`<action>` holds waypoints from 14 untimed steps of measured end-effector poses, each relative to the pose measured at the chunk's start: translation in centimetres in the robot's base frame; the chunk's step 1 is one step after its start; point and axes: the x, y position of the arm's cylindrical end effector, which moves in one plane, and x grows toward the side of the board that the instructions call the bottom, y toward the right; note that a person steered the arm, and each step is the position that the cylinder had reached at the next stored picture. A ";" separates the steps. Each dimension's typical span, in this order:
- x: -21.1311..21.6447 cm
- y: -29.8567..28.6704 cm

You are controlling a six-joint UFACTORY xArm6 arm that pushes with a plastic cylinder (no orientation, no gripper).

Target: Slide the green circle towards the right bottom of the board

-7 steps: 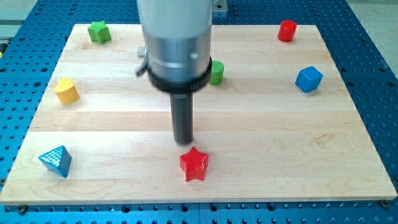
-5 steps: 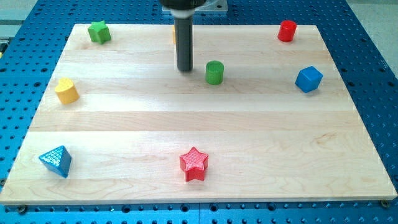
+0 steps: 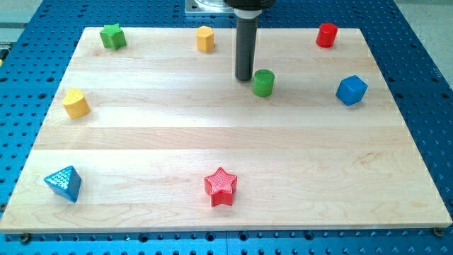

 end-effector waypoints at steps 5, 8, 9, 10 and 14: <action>16.4 5.5; 18.3 7.7; 18.8 11.3; 20.3 11.7; 23.1 12.7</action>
